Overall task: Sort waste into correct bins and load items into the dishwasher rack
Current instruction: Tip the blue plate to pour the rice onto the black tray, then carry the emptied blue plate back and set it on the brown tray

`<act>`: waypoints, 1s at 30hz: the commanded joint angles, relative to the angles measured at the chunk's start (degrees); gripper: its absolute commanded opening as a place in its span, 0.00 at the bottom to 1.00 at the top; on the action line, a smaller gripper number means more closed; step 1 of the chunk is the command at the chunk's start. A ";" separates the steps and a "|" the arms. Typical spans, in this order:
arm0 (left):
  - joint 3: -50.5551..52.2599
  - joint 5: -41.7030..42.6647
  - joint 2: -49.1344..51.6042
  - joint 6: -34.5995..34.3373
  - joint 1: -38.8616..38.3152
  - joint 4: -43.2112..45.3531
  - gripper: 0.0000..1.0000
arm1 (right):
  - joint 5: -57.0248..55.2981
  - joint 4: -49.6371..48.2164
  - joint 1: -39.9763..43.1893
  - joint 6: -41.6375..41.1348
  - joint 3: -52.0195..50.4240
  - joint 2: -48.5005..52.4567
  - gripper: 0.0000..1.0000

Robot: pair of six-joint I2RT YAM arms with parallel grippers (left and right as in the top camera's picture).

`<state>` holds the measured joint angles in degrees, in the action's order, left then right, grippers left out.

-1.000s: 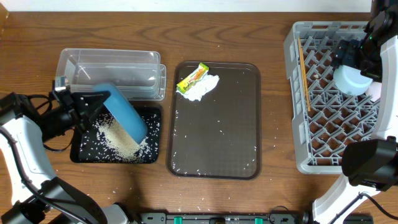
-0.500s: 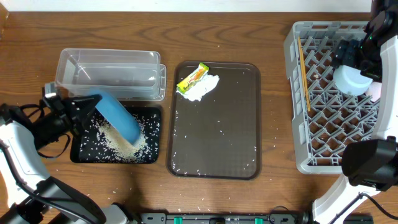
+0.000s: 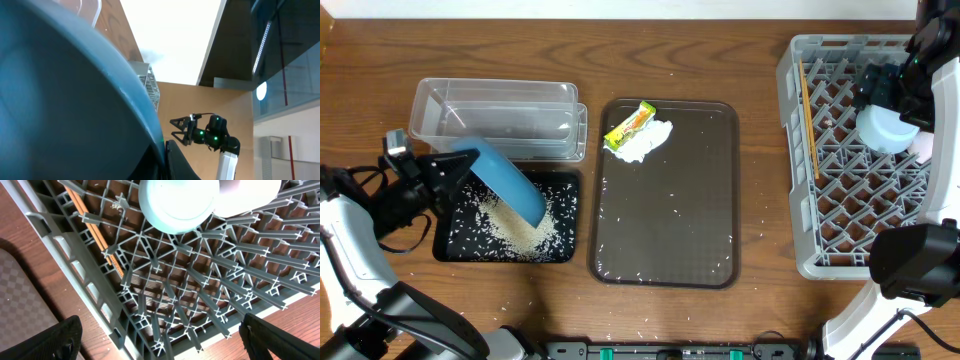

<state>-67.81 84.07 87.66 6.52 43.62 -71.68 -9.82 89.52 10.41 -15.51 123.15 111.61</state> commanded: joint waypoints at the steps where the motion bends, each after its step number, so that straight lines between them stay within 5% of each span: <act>1: 0.00 2.12 -0.33 2.64 -0.13 -7.76 0.06 | 0.00 0.07 0.07 -0.76 -0.15 0.04 0.99; 5: 0.00 4.70 -2.38 18.53 -1.73 -16.55 0.06 | 0.00 0.07 0.07 -0.74 -0.15 0.04 0.99; 16: -1.27 -2.93 -10.73 20.09 -11.43 -21.53 0.06 | 0.00 0.07 0.07 -0.76 -0.15 0.04 0.99; 24: -2.95 -3.61 -18.34 9.75 -31.19 -15.39 0.06 | 0.00 0.07 0.07 -0.74 -0.15 0.04 0.99; 27: -2.95 -14.03 -19.85 -6.86 -40.15 -4.02 0.06 | 0.00 0.07 0.07 -0.76 -0.15 0.04 0.99; 30: -2.95 -35.08 -20.79 -24.41 -51.21 6.60 0.06 | 0.00 0.07 0.07 -0.74 -0.15 0.04 0.99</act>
<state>-69.23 68.86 67.85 2.76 0.05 -69.10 -9.82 89.56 10.41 -15.53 123.13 111.63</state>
